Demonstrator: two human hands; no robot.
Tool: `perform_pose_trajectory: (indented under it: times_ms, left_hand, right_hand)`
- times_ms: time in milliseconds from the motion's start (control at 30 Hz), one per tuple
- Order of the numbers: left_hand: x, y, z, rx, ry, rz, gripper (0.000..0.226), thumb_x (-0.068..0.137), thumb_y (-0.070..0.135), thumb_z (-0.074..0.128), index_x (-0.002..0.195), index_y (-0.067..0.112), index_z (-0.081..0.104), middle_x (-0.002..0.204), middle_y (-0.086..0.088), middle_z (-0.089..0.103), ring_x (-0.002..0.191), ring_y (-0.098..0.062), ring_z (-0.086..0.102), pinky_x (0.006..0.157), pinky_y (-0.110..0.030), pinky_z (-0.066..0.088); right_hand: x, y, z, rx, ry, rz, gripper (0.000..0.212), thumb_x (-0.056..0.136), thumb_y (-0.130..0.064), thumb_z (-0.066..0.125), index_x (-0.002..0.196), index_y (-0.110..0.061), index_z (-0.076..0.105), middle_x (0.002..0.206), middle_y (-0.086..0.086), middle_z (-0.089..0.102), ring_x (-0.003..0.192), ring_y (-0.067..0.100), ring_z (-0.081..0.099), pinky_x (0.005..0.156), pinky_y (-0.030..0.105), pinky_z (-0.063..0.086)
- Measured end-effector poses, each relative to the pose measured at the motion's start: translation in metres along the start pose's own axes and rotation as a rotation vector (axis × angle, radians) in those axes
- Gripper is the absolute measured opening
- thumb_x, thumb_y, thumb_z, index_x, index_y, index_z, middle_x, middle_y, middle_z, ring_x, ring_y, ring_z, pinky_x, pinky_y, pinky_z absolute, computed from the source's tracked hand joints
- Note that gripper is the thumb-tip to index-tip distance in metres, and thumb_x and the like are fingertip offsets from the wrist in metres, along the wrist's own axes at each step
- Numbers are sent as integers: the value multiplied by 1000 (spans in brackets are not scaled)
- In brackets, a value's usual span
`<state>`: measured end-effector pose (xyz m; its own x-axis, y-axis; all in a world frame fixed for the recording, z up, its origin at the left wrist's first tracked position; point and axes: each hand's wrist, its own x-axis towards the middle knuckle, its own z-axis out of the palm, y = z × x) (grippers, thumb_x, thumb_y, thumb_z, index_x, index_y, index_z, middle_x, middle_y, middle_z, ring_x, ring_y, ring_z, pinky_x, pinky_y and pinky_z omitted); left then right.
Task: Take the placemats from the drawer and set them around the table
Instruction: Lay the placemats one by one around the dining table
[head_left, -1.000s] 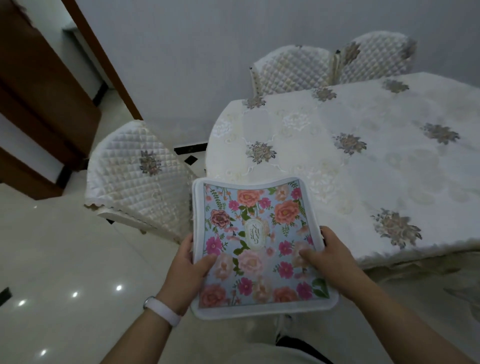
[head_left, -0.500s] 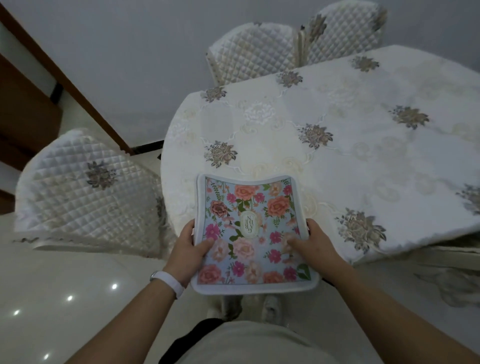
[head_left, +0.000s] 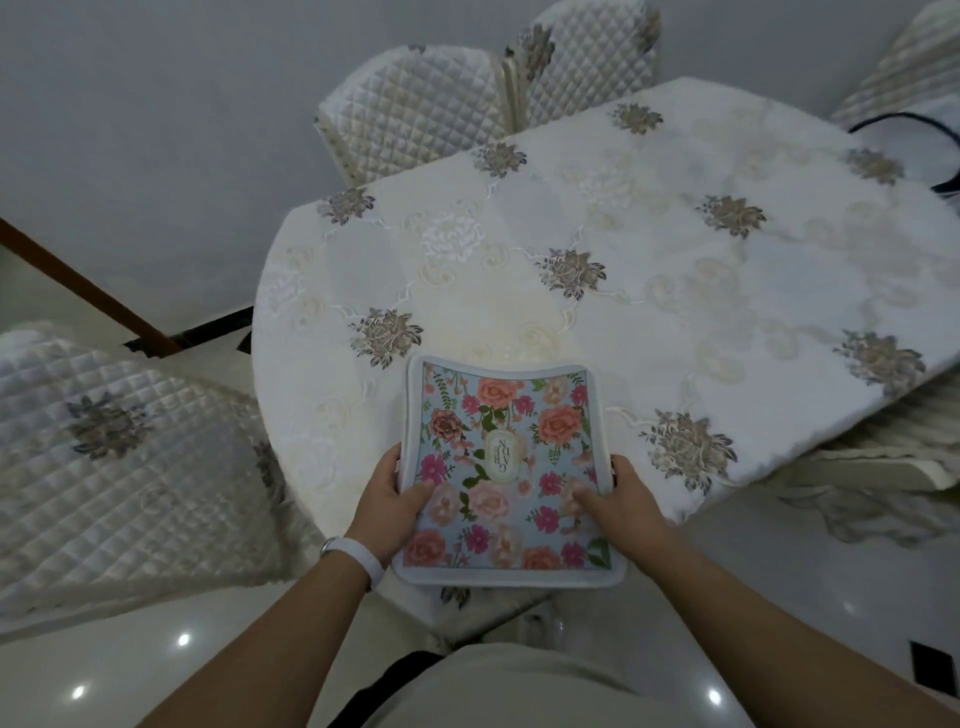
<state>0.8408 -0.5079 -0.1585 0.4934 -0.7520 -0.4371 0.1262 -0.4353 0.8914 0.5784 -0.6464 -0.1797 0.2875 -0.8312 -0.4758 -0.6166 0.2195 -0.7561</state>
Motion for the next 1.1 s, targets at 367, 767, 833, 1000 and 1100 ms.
perform_pose_trajectory:
  times_ms: [367,767,833,1000,1100]
  left_hand:
    - [24,-23,-24,177,82,-76,25,90,16,64,108,30,55,93,16,65,72,4,64,50,-9,48]
    - [24,-20,-29,218,22,-22,19,87,10,61,87,28,65,80,4,70,75,-14,69,58,-23,55]
    - [25,-16,-27,150,33,-98,16,88,13,64,92,26,57,89,0,66,79,-16,67,60,-25,53]
    - [27,-7,-23,57,-56,-61,16,90,12,63,96,26,57,94,2,69,75,-10,70,53,-21,54]
    - [27,-4,-22,5,-106,-70,21,92,8,60,104,25,56,98,2,70,73,-10,72,53,-21,55]
  right_hand:
    - [-6,-2,13,-46,126,23,16,87,-12,69,101,-7,63,91,10,71,78,25,71,70,45,61]
    - [-20,-10,25,-238,262,-25,19,83,-16,66,96,-9,55,101,13,57,92,30,57,80,45,53]
    - [-23,-14,26,-193,301,-13,15,84,-15,67,95,-11,57,100,12,60,88,28,61,75,43,55]
    - [-34,-22,26,8,302,66,18,87,-8,60,100,-21,56,89,2,68,72,12,67,55,25,52]
    - [-43,-26,24,66,325,91,17,87,-8,62,102,-16,59,90,2,69,76,18,68,61,30,55]
